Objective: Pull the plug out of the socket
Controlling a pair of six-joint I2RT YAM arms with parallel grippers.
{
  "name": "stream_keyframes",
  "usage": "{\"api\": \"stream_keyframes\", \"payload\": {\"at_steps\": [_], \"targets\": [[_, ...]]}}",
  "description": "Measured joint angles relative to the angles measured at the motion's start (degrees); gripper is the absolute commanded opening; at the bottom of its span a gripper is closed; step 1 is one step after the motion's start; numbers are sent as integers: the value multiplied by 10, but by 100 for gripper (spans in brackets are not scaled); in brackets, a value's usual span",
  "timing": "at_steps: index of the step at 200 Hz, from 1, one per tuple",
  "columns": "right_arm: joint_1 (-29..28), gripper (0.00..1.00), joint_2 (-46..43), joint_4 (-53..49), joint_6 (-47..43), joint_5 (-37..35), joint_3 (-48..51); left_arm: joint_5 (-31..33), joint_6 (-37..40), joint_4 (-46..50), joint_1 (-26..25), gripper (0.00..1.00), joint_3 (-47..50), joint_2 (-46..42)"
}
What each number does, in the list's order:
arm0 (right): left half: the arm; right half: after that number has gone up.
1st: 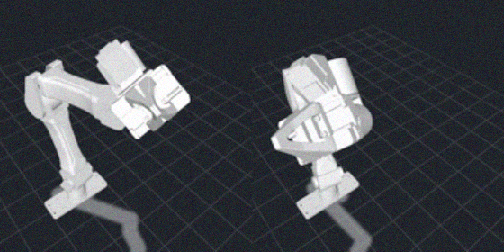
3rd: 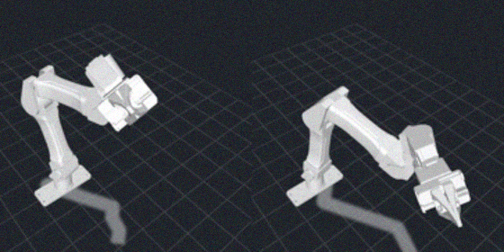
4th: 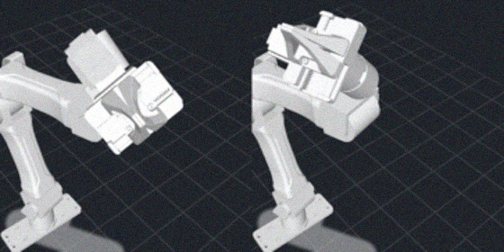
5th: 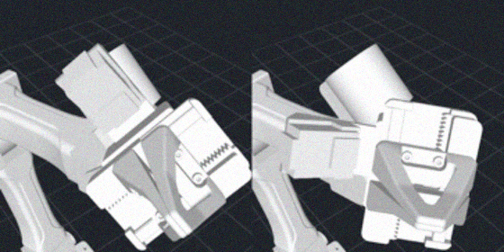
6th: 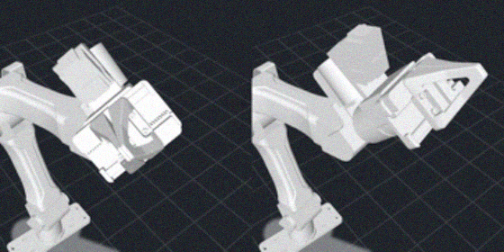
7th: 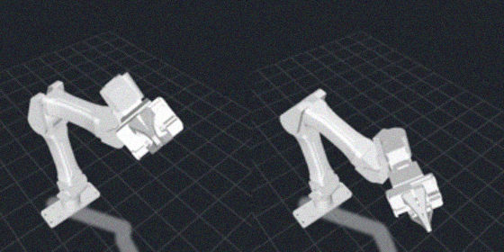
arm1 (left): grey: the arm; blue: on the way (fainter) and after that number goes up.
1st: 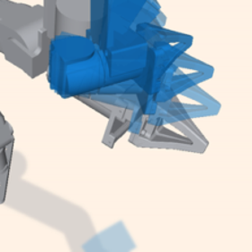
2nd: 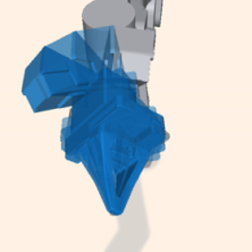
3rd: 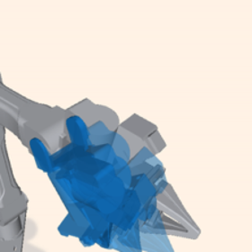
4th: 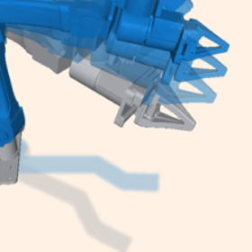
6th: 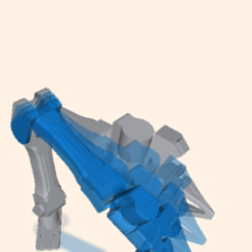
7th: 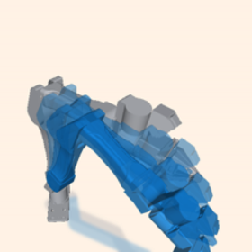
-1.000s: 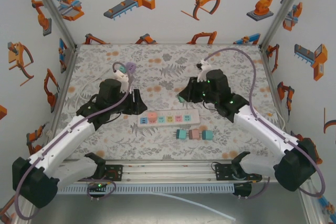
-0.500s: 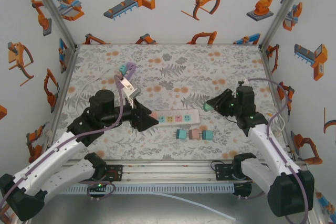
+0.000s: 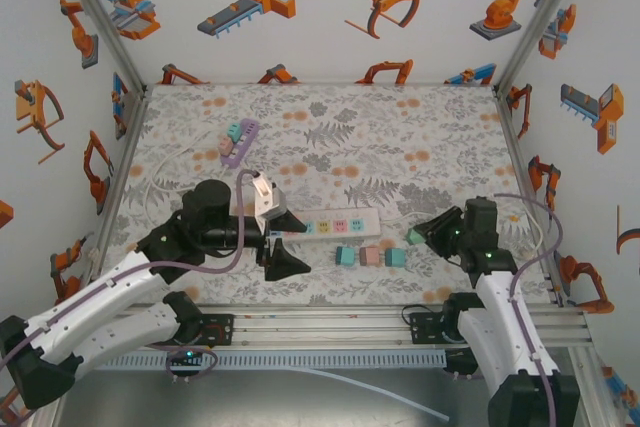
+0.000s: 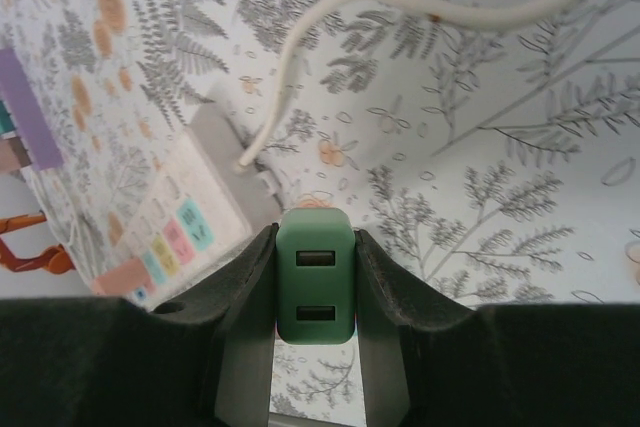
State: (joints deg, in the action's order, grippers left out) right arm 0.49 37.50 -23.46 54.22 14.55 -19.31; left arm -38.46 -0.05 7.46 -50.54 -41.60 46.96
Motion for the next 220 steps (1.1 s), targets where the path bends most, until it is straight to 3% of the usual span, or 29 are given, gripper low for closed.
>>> {"api": "stream_keyframes", "payload": {"at_steps": [71, 134, 220], "targets": [[1, 28, -7, -21, -8, -7, 26, 5, 23, 3, -3, 97, 0, 18], [1, 41, -7, -21, -54, 28, 33, 18, 32, 3, -4, 97, 0, 18], [2, 52, -7, -66, -83, 6, 35, 32, 35, 3, -5, 97, 0, 21]]}}
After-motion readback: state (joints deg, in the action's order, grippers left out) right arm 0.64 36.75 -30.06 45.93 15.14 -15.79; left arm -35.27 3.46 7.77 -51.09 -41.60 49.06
